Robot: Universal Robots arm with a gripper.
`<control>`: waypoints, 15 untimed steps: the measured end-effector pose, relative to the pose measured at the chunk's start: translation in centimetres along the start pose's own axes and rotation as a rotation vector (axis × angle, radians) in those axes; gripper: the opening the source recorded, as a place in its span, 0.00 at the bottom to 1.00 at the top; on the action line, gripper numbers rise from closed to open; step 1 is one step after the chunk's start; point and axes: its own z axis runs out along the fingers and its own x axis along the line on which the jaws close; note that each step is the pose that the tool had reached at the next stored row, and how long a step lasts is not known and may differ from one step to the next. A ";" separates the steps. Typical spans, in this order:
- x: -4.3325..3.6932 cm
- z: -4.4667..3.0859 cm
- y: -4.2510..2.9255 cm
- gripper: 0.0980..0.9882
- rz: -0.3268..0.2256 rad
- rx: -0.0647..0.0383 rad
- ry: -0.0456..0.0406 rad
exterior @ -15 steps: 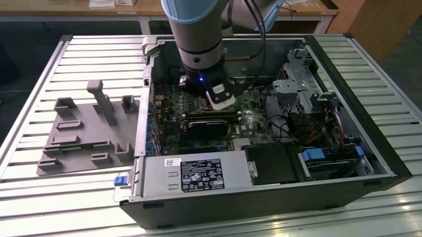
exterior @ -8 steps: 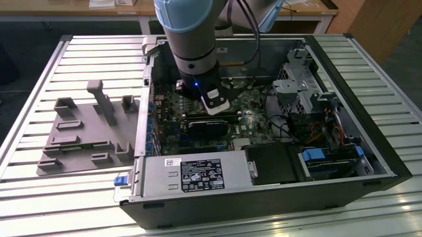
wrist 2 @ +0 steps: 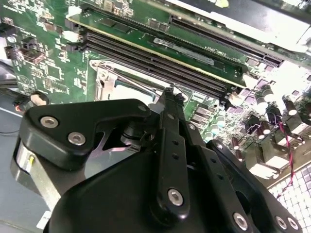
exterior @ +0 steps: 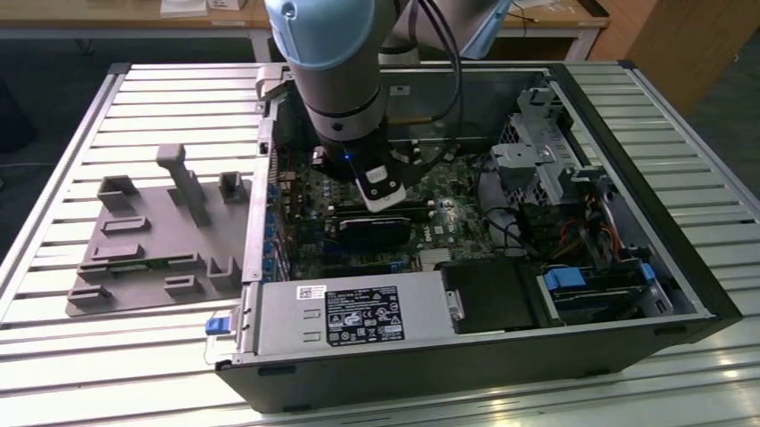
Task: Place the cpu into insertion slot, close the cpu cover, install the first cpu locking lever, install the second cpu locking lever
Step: 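Install the second cpu locking lever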
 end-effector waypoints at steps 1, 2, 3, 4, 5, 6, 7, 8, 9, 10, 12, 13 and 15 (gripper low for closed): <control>0.06 0.06 -0.04 0.00 0.000 -0.001 0.0001; 0.08 0.11 -0.10 0.00 0.000 -0.001 0.0001; 0.09 0.13 -0.17 0.00 0.000 -0.001 0.0003; 0.09 0.14 -0.24 0.00 0.000 -0.001 0.0003; 0.07 0.13 -0.30 0.00 0.000 -0.001 0.0004; 0.07 0.13 -0.34 0.00 0.000 -0.002 0.0003; 0.06 0.14 -0.37 0.00 0.000 -0.002 0.0005; 0.06 0.16 -0.41 0.00 0.001 -0.003 0.0005; 0.07 0.18 -0.43 0.00 0.001 -0.004 0.0006; 0.08 0.20 -0.44 0.00 0.001 -0.004 0.0006; 0.11 0.21 -0.47 0.00 0.001 -0.004 0.0010; 0.15 0.24 -0.49 0.00 0.001 -0.005 0.0010; 0.30 0.39 -0.57 0.00 0.001 -0.006 0.0013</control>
